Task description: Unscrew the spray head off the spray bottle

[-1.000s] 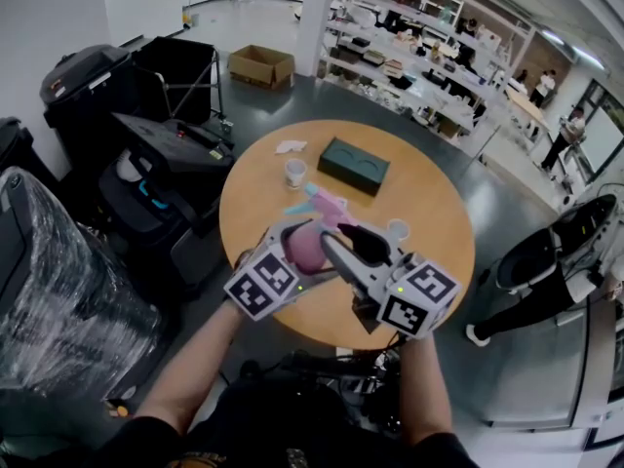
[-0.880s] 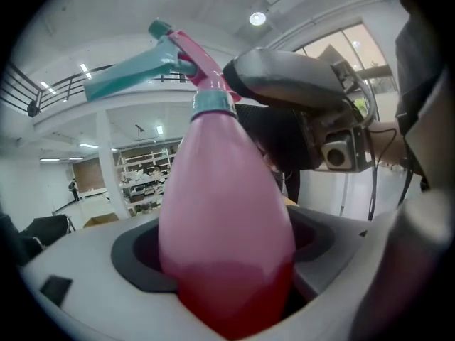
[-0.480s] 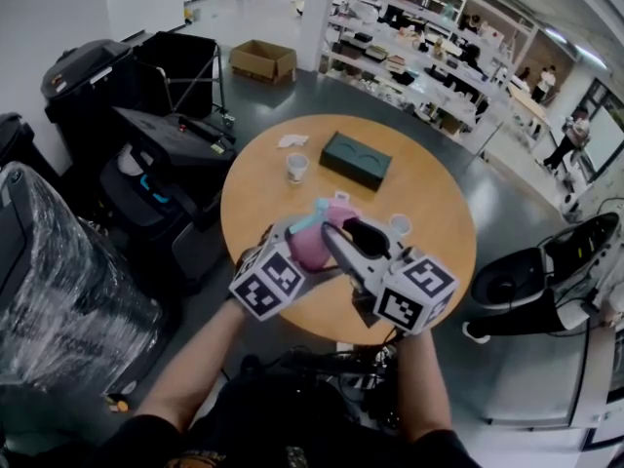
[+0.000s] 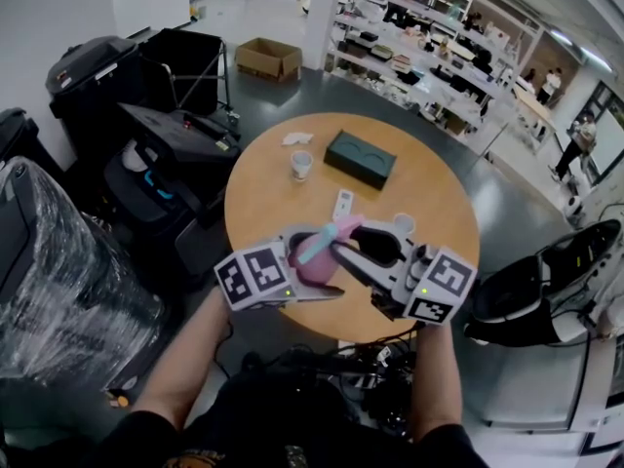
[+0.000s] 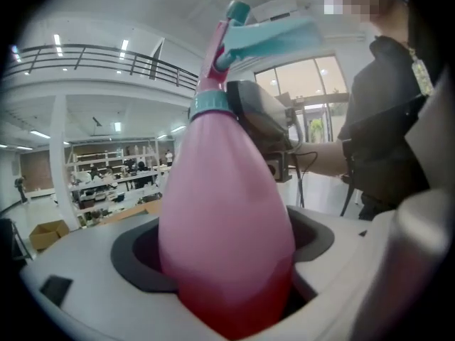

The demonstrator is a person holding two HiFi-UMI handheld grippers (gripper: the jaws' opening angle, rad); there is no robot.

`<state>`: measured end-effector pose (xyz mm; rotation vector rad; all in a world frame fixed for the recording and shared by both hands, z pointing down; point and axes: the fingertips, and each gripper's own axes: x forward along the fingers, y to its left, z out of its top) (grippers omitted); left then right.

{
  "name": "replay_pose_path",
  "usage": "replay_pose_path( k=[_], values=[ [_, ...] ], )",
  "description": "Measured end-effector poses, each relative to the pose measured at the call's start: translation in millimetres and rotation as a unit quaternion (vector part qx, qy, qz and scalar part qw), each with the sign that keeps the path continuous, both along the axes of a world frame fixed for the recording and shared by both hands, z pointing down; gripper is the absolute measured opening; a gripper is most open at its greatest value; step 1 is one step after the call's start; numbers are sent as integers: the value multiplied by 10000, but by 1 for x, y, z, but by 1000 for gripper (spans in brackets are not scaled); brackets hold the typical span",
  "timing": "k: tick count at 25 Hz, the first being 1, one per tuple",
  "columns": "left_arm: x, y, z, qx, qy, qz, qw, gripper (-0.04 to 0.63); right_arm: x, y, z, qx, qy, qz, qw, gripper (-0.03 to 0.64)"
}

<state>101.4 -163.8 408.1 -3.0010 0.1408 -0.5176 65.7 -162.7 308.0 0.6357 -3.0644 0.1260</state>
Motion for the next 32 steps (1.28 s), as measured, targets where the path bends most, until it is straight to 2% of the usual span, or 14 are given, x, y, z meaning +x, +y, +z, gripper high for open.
replay_pose_path(
  k=[5, 8, 14, 18, 20, 23, 30, 32],
  values=[
    [-1, 20, -2, -101, 76, 632, 9979, 436, -1, 15, 0, 119, -82, -744, 9971, 137],
    [-2, 19, 1, -152, 170, 653, 9976, 436, -3, 12, 4, 88, -186, -835, 9963, 140],
    [-10, -15, 10, -167, 169, -405, 9989, 436, -2, -3, 10, -56, -116, -260, 9996, 170],
    [-21, -44, 13, -99, 150, -1284, 9916, 436, 7, -18, 15, -135, 38, 492, 9987, 170],
    [-25, -53, 15, -46, 102, -1555, 9878, 436, 6, -21, 14, -165, 106, 752, 9970, 168],
    [-24, -57, 15, -33, 84, -1666, 9860, 437, -1, -25, 12, -215, 168, 988, 9947, 121],
    [-18, -61, 13, 106, 49, -1984, 9800, 436, -5, -35, 13, -348, 225, 1686, 9848, 120],
    [-17, -60, 11, 108, 58, -2008, 9796, 436, -5, -36, 12, -326, 185, 1752, 9838, 120]
  ],
)
